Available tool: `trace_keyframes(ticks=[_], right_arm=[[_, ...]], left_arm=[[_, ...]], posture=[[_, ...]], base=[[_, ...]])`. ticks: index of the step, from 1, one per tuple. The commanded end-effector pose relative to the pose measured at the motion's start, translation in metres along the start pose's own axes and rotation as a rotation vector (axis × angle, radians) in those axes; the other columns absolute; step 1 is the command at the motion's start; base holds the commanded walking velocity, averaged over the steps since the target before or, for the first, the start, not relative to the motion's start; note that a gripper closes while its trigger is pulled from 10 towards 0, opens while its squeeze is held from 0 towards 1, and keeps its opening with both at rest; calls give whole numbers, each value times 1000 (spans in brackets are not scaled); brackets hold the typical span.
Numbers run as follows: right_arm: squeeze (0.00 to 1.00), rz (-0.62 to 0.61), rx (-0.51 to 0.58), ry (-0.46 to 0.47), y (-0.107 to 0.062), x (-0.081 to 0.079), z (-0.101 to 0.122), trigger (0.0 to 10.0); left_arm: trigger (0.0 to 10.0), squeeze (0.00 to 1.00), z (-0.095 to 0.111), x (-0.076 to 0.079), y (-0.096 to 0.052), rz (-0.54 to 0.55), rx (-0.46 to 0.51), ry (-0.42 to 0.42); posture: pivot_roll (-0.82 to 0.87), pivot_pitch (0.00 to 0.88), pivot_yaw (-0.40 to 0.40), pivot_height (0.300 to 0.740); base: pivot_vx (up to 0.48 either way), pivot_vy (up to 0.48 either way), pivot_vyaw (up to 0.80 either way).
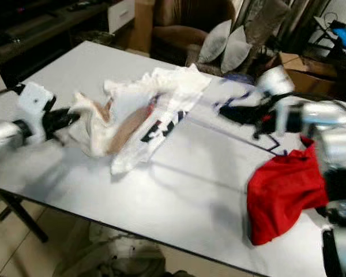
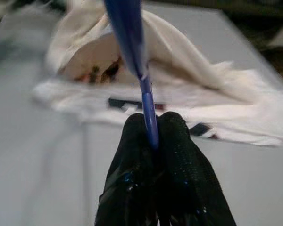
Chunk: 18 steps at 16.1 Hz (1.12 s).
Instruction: Hang hanger
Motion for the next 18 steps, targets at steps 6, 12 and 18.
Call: trace_keyframes(ticks=[6,12,18], right_arm=[[0,-130,-1,134,-8,-17,-21,10000],[0,-59,-380,65,-44,-51,-55,10000],[0,-184,-542,-65,-78,-20,-44,10000]], left_arm=[[10000,1000,-22,32,-39,-253,-206,111],[10000,1000,35,22,-27,-159,137,-40],[10000,1000,46,37,0,-95,263,-160]], posture=[[-33,0,-95,740],[-41,0,-87,740],[-65,0,-94,740]], base=[[0,0,0],[0,0,0],[0,0,0]])
Point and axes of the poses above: a point about 5 cm out from each wrist's last joint towards the gripper, its own y axis pointing out of the wrist towards the gripper, its own z axis along the axis of the wrist's last joint, x = y × z, the point moved 5 cm from there along y, pointing out of the wrist towards the gripper, and after that the axes turned 1 degree about y, right-handed, at the moved point
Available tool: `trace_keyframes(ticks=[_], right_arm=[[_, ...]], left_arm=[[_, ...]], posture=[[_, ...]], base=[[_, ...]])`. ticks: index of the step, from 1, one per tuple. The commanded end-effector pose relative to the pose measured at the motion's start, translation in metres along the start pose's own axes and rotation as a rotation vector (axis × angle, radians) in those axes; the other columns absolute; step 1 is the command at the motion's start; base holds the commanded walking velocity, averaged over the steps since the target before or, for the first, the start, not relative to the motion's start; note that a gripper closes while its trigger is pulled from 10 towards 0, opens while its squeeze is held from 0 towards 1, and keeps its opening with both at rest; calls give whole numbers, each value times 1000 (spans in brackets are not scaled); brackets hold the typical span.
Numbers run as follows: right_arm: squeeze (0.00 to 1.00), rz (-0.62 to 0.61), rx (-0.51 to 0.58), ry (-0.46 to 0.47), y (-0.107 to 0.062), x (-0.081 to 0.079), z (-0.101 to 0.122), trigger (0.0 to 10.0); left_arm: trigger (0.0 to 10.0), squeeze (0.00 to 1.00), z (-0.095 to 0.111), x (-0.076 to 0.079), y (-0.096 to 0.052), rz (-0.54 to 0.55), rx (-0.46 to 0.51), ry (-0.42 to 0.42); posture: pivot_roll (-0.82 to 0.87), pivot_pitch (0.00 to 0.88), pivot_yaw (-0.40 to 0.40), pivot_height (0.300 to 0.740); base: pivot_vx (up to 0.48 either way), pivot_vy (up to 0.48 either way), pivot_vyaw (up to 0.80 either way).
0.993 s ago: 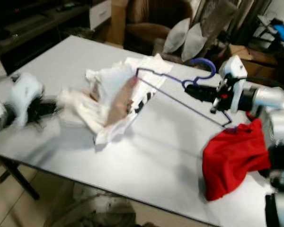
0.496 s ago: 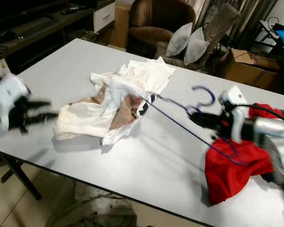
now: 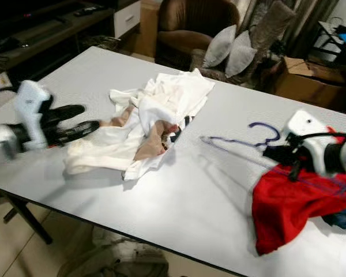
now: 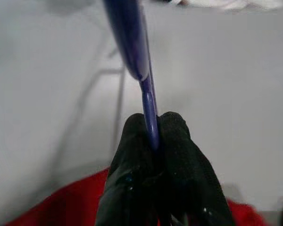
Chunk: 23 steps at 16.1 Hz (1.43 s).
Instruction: Hang hanger
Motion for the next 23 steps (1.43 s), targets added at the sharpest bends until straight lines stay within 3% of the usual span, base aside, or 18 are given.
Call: trace_keyframes(ticks=[1,2,3,4,5,6,8,9,11,13,16,20,23], right_arm=[[0,-76,62,-15,-9,13,14,10000],[0,-169,214,98,-3,20,35,10000],[0,-213,254,132,1,22,41,10000],[0,-323,433,336,18,15,62,10000],[0,-361,470,393,22,12,65,10000],[0,-406,518,505,30,3,66,10000],[0,-615,608,798,38,-17,54,10000],[0,-662,594,844,41,-31,46,10000],[0,-642,531,852,52,-54,42,10000],[0,-565,557,816,60,-62,56,10000],[0,-534,559,819,66,-78,63,10000],[0,-513,587,773,73,-78,76,10000],[0,-499,588,762,74,-86,80,10000]], left_arm=[[10000,1000,11,-2,6,47,51,11],[10000,1000,16,4,9,74,97,-54],[10000,1000,18,5,10,89,118,-80],[10000,1000,18,7,10,161,167,-128],[10000,1000,17,7,9,187,177,-130],[10000,1000,14,7,8,245,198,-141],[10000,890,-9,22,4,290,156,-64],[10000,878,-21,28,1,295,125,-65],[10000,851,-33,33,0,314,93,-111],[10000,847,-34,34,5,336,98,-113],[10000,843,-37,27,-5,373,98,-94],[10000,843,-34,32,3,359,110,-99],[10000,831,-36,34,3,353,112,-115]], posture=[[-64,0,-103,740],[-70,0,-108,740],[-69,0,-110,740],[-68,0,-114,740],[-68,0,-107,740],[-66,5,-96,740],[-73,8,-85,740],[-72,3,-83,740],[-75,0,-75,740],[-67,5,-57,740],[-60,0,-70,740],[-53,0,-63,740],[-61,0,-59,740]], base=[[0,0,0],[0,0,0],[0,0,0],[0,0,0],[0,0,0],[0,0,0],[0,0,0],[0,0,0],[0,0,0],[0,-120,0],[0,-306,0],[0,-313,-713],[0,-307,-800]])
Point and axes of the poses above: a point about 5 cm out from each wrist's last joint towards the gripper, its own y axis pointing out of the wrist towards the gripper, its own z axis along the axis of the wrist's last joint, x = y × z, the point moved 5 cm from there along y, pointing out of the wrist towards the gripper, and after that the axes turned 1 degree about y, right-handed, at the moved point
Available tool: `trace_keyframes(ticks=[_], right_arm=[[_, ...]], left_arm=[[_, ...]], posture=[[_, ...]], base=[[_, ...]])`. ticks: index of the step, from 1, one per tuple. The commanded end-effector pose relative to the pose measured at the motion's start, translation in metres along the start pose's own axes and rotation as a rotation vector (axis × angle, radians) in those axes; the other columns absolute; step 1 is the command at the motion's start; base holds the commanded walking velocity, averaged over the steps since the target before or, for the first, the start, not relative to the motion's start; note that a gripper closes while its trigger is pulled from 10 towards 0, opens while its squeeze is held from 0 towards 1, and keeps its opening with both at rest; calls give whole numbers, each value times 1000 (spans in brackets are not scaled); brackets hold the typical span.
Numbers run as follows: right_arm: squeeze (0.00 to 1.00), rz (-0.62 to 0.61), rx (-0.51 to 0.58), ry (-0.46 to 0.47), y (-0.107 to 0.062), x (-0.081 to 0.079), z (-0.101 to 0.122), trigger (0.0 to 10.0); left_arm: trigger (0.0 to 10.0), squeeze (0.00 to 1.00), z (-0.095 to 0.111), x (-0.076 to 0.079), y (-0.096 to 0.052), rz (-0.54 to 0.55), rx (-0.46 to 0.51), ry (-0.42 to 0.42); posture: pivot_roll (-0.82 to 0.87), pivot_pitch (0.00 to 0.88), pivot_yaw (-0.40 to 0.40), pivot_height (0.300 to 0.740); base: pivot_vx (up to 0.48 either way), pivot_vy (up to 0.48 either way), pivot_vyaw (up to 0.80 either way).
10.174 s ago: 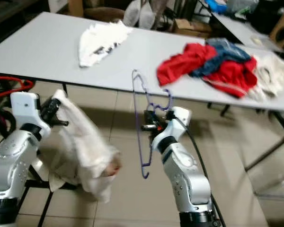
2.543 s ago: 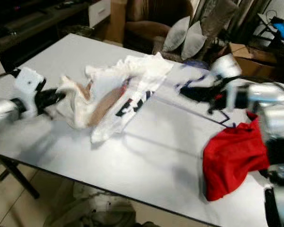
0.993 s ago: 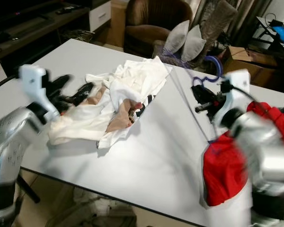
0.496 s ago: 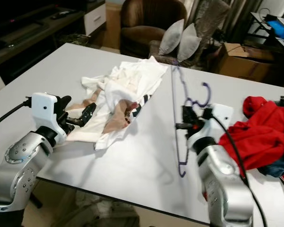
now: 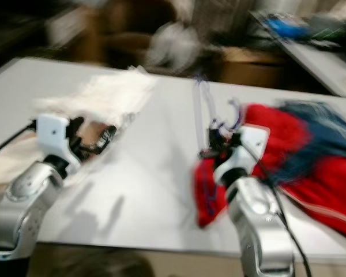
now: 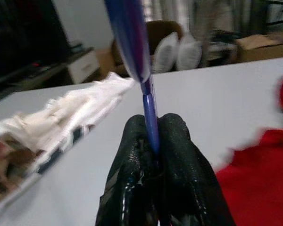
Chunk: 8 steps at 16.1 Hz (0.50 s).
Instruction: Hang hanger
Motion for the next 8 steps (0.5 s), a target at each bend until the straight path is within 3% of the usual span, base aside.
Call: trace_keyframes(ticks=[1,7,8], right_arm=[[0,-1,32,-18,0,-2,8,10000],[0,4,17,-38,1,-3,3,10000],[0,2,10,-56,3,1,3,10000]], left_arm=[[10000,835,1,6,2,-21,9,-3],[10000,831,3,3,6,-18,17,1],[10000,827,5,6,7,-25,29,15]], posture=[[-61,0,-54,740],[-63,0,-53,740],[-61,0,-57,740]], base=[[0,-307,-800],[0,-310,-800],[0,0,-538]])
Point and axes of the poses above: a point about 5 cm out from each wrist's last joint towards the gripper, its own y axis pointing out of the wrist towards the gripper, its own z axis along the axis of the wrist's last joint, x = y × z, the point moved 5 cm from there along y, pointing out of the wrist towards the gripper, and after that the axes turned 1 degree about y, right-handed, at the moved point
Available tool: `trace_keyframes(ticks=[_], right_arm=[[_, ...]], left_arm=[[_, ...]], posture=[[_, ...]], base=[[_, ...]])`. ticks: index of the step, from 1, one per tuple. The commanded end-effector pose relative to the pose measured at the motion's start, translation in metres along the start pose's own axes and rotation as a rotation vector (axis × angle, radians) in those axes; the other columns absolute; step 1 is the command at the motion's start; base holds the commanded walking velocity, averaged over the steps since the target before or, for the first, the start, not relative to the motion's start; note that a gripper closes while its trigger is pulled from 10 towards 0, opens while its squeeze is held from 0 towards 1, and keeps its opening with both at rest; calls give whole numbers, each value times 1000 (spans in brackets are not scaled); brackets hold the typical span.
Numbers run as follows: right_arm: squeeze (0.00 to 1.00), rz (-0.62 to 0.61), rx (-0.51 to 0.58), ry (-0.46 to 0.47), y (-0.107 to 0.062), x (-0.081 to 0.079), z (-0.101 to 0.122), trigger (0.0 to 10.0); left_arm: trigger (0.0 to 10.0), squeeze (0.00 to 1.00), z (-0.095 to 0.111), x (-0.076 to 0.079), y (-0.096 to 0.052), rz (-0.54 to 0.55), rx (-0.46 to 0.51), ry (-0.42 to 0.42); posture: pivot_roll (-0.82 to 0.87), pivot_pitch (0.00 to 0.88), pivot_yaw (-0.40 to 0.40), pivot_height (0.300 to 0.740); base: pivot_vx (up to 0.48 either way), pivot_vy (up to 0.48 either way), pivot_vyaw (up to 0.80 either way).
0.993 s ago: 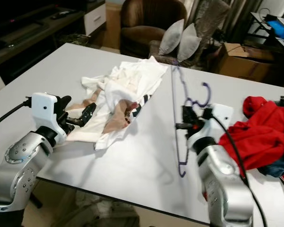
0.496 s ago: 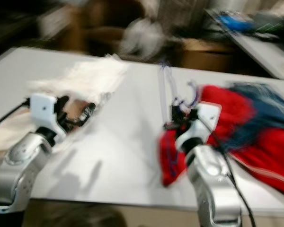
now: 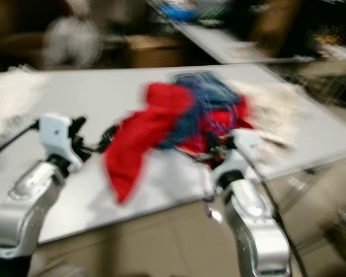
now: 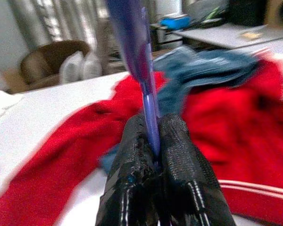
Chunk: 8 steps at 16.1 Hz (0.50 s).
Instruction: Hang hanger
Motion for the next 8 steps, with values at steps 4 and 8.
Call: trace_keyframes(ticks=[4,8], right_arm=[[0,-32,-11,-28,0,17,0,10000],[0,-66,-48,-51,-2,27,-9,10000]], left_arm=[[10000,804,2,5,4,-4,8,-39],[10000,624,1,2,4,12,18,-26]], posture=[[-66,0,-58,740],[-72,0,-58,740]], base=[[0,360,0],[0,84,0]])
Point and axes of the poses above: a point about 5 cm out from each wrist's last joint towards the gripper, its own y axis pointing out of the wrist towards the gripper, its own z axis along the axis of the wrist's last joint, x = y × z, the point moved 5 cm from there along y, pointing out of the wrist towards the gripper, and after that the axes turned 1 degree about y, right-handed, at the moved point
